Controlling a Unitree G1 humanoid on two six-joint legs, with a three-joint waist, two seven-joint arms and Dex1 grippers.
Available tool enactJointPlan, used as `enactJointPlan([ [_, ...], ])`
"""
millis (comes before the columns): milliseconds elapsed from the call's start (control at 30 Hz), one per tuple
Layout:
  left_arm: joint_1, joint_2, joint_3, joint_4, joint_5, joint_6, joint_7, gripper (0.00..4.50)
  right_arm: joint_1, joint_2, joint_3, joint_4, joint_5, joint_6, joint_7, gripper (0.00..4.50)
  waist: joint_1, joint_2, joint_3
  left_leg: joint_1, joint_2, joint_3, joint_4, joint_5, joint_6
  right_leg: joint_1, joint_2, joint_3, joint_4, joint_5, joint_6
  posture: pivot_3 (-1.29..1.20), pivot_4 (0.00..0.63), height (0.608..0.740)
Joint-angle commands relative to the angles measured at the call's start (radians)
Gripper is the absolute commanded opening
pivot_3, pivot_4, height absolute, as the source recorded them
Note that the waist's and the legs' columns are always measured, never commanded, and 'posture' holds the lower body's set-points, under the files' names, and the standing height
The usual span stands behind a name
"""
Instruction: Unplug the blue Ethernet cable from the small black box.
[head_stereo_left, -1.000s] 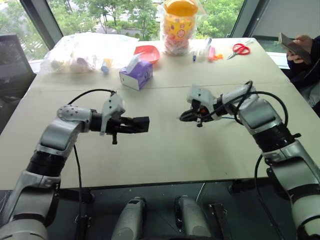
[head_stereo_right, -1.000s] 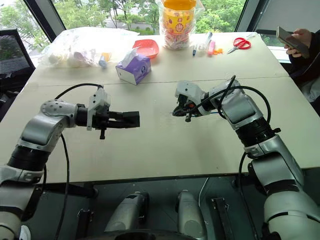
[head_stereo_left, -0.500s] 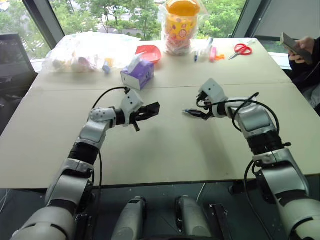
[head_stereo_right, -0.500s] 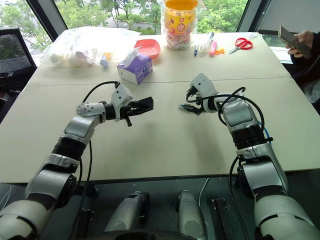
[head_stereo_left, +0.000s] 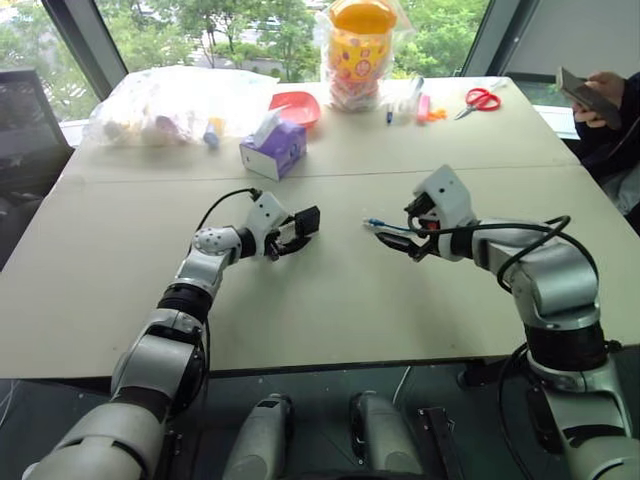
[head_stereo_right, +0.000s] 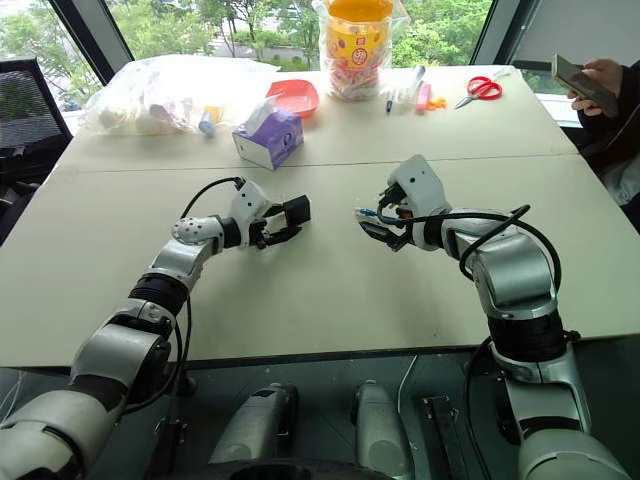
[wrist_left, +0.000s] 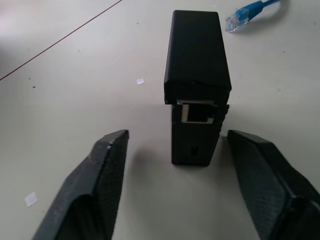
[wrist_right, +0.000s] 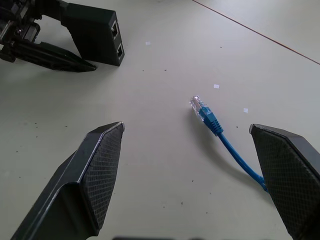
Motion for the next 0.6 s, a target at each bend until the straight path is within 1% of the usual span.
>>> enactJointPlan([
  [33, 0.026, 0.016, 0.026, -0.036, -0.015, 0.022, -0.028, 4.42, 0.009, -0.007, -0.039, -0.080, 0.045, 0.046, -0.014, 4.17, 0.001, 0.000, 0.000, 0.000, 0.000, 0.000, 0.000, 0.000, 0.000, 0.000, 0.000, 0.000, 0.000, 0.000, 0.000, 0.00, 0.150, 0.740],
  [167, 0.050, 0.026, 0.044, -0.106, -0.038, 0.062, -0.054, 4.42, 0.013, -0.019, -0.043, -0.103, 0.073, 0.070, -0.024, 4.17, 0.001, 0.000, 0.000, 0.000, 0.000, 0.000, 0.000, 0.000, 0.000, 0.000, 0.000, 0.000, 0.000, 0.000, 0.000, 0.00, 0.150, 0.740],
  [267, 0.099, 0.048, 0.063, -0.231, -0.082, 0.138, -0.098, 4.42, 0.024, -0.040, -0.041, -0.124, 0.093, 0.084, -0.025, 4.17, -0.001, 0.000, 0.000, 0.000, 0.000, 0.000, 0.000, 0.000, 0.000, 0.000, 0.000, 0.000, 0.000, 0.000, 0.000, 0.00, 0.150, 0.740],
  [433, 0.156, 0.068, 0.083, -0.385, -0.124, 0.248, -0.109, 4.42, 0.033, -0.055, -0.048, -0.139, 0.125, 0.096, -0.034, 4.17, 0.001, 0.000, 0.000, 0.000, 0.000, 0.000, 0.000, 0.000, 0.000, 0.000, -0.001, 0.000, 0.000, -0.002, -0.003, 0.00, 0.150, 0.740],
  [600, 0.260, 0.152, 0.135, -0.684, -0.230, 0.442, -0.141, 4.42, 0.067, -0.100, -0.059, -0.168, 0.161, 0.109, -0.021, 4.17, -0.002, 0.000, 0.000, -0.001, 0.000, 0.000, 0.001, 0.000, 0.000, 0.000, -0.001, 0.000, -0.001, -0.002, -0.003, 0.00, 0.150, 0.740],
])
